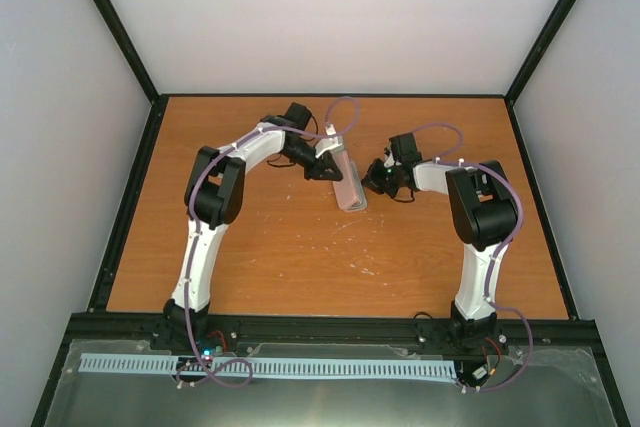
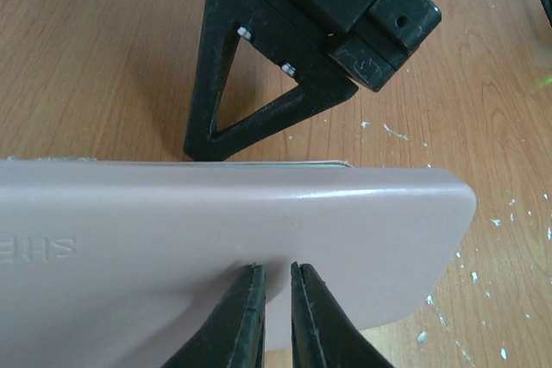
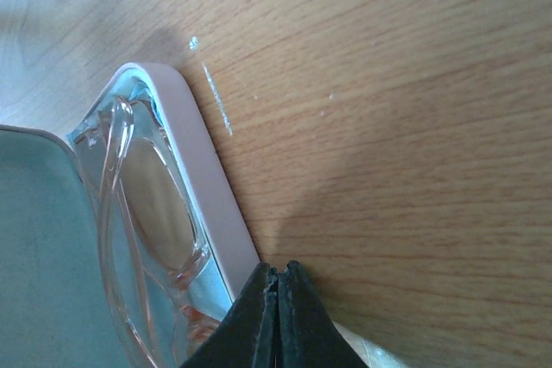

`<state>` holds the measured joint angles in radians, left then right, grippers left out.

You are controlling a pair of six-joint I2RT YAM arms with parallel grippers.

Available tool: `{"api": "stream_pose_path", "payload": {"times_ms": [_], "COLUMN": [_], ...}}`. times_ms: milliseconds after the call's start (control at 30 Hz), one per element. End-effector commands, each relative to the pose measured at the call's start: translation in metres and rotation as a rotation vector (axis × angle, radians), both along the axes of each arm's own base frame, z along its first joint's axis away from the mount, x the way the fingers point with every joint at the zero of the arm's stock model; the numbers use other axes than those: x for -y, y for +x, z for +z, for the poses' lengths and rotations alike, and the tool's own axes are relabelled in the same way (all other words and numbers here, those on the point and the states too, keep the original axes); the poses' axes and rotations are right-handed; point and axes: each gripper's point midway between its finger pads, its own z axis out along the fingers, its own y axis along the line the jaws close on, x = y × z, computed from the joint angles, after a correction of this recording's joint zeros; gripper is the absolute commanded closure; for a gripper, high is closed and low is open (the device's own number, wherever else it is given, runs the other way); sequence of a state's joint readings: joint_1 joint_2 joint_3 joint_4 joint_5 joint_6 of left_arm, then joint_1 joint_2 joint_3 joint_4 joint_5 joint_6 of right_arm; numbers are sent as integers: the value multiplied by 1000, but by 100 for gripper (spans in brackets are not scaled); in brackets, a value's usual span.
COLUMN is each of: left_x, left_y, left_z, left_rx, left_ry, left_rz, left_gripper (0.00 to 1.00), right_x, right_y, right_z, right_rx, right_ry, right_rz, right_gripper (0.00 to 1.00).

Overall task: Organize the sunglasses
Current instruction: Close the sunglasses case at the center of the board, then reset both arms

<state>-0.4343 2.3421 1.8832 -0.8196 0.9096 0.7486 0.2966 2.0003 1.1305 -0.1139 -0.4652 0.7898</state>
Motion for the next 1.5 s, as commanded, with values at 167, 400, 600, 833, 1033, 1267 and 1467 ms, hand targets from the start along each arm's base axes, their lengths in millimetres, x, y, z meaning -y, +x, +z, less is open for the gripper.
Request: {"api": "stream_pose_path", "payload": {"times_ms": [167,400,600,833,1033,1267,1467], "left_x": [19,20,13,-34,-75,-114,-120], "left_y": [-11,-12,-14,-6,-28,-75,-100], "left_z": [-7,-8,36,145,157,82,59], "left_rx": [-35,-29,36,172,343,243,172], "left_ry": [-10,-3,-26,-155,-116,-9,-5], "left_rz": [-47,-52,-67,70,219,416,436], "left_gripper": [87,87,88,5,0,0,0], "right_x": [9,11,55,114,121,125,122], "right_y": [-41,-46,-46,-59,-86,-111,-117], "right_z": [-52,-54,-23,69,108,123,108], "right_rx": [-168,-173,-126,58,151,215,175], "right_ry": [-52,-59,-230,-446,-405,-365,-351], "right_rz": [-6,-9,-87,-164,-132,-151,-141], "right_gripper": [97,97,97,84,71,64,65]}}
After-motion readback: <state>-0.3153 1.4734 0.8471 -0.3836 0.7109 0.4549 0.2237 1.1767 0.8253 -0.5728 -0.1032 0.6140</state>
